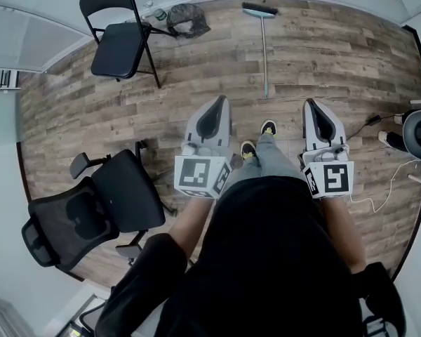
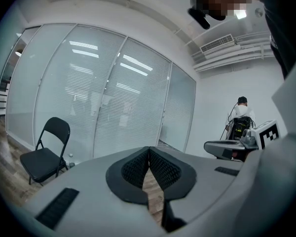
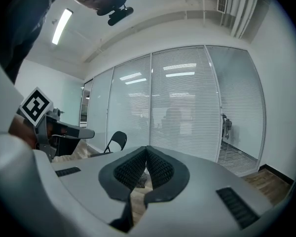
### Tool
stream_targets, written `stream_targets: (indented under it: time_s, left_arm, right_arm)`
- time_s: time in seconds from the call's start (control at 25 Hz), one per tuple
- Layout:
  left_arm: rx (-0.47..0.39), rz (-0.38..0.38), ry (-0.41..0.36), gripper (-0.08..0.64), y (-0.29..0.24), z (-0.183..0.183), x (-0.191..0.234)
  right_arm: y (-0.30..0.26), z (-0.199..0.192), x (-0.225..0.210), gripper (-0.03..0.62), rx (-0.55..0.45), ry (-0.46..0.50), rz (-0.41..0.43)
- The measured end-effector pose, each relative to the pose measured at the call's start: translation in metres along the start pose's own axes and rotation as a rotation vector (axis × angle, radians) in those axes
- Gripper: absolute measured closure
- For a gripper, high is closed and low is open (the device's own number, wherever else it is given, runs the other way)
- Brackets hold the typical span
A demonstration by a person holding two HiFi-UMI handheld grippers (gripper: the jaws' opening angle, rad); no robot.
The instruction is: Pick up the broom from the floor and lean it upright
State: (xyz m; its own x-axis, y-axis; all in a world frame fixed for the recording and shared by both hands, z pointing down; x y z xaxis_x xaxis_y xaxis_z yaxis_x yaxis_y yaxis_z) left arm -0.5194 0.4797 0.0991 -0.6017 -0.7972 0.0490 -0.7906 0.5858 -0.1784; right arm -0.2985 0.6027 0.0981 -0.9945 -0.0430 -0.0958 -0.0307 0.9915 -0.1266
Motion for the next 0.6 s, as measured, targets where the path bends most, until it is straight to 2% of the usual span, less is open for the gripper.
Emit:
stream_targets:
  time_s: [0.4, 0.6]
  left_arm:
    - [0.002, -0.049, -0.04, 0.538, -0.08, 0.025, -0.02]
    - [0.029, -0.066, -0.09, 0.538, -0.116, 0.039, -0.039]
  right_arm:
    - [-0.028, 0.012, -0.067, 0.577, -0.028, -0.035, -0.021]
    - [-0.035, 0.01, -0.106, 0.577, -0.06, -0.12, 0.001]
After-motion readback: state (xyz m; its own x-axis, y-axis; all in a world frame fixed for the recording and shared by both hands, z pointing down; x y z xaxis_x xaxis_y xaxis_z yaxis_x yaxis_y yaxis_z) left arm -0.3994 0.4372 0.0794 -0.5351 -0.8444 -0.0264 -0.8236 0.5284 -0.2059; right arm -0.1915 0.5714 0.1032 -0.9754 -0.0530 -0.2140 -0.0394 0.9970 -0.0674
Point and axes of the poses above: the fingertips, and each gripper's own axes: y backward along the fingers, x to its left, z out of its top, the point moved 9 cm from there along y, backward along the fingers, and after that the axes turned 9 degrees about -y, right-handed, at the moved point
